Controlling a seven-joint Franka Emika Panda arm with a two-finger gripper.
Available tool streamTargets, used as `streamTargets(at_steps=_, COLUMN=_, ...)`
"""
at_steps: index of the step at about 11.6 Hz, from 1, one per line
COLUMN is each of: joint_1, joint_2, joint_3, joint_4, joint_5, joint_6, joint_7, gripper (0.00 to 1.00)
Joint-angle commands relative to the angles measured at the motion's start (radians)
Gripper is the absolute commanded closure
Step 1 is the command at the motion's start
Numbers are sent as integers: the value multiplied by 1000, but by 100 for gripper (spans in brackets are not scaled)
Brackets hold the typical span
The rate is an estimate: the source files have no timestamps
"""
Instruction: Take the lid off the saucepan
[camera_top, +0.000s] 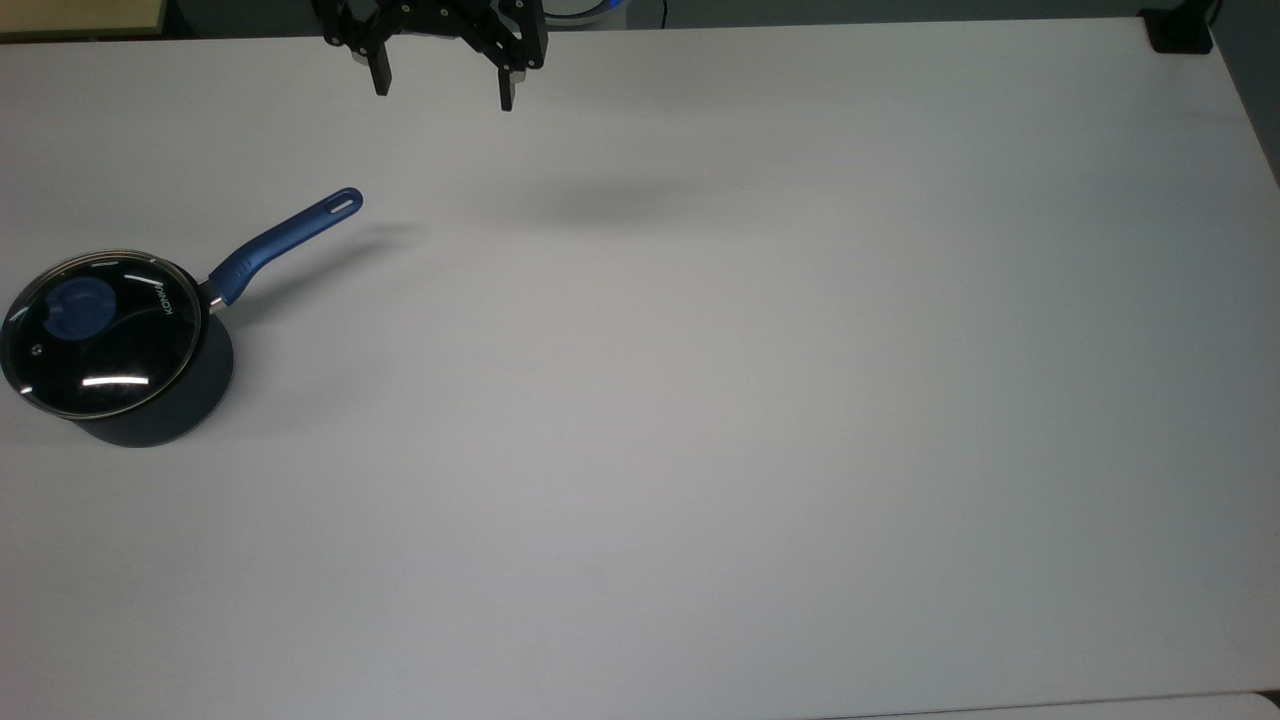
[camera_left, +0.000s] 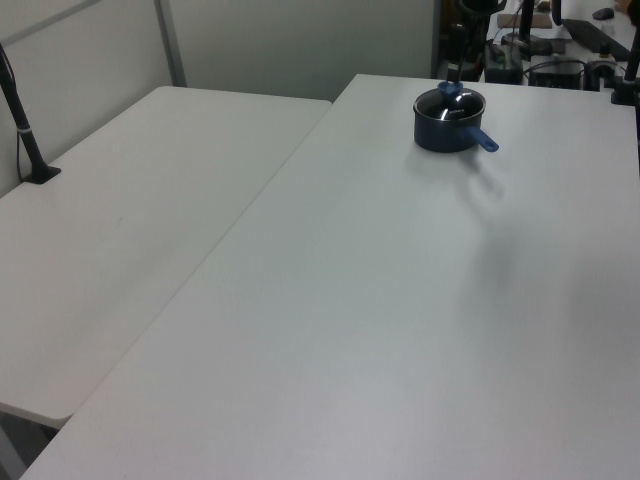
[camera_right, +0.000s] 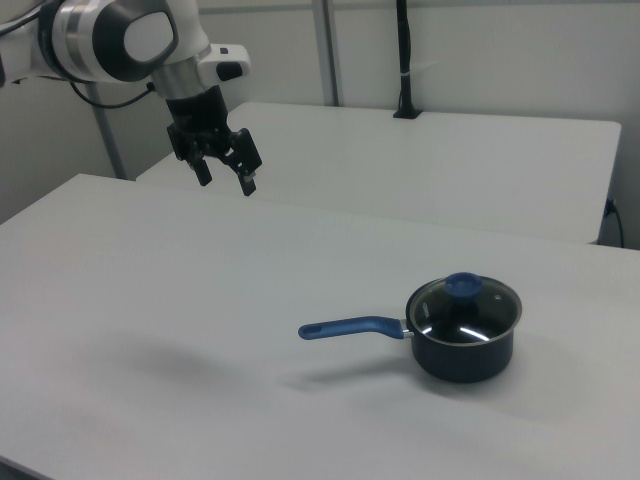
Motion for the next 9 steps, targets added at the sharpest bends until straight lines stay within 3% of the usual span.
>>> streamTargets(at_steps=1, joint_1=15, joint_2=-25, joint_3=-14, joint_4=-16, joint_5=21, joint_6=-35, joint_7=-18, gripper=0)
streamTargets(at_steps=4, joint_1=7, joint_2=-25, joint_3=-14, joint_4=-16, joint_5=59, joint_6=-35, joint_7=-18, gripper=0)
streamTargets(at_steps=9, joint_1=4, joint_2=-16, joint_3=-15, joint_4=-21, joint_5=45, joint_6=-46, joint_7=-29, gripper=0)
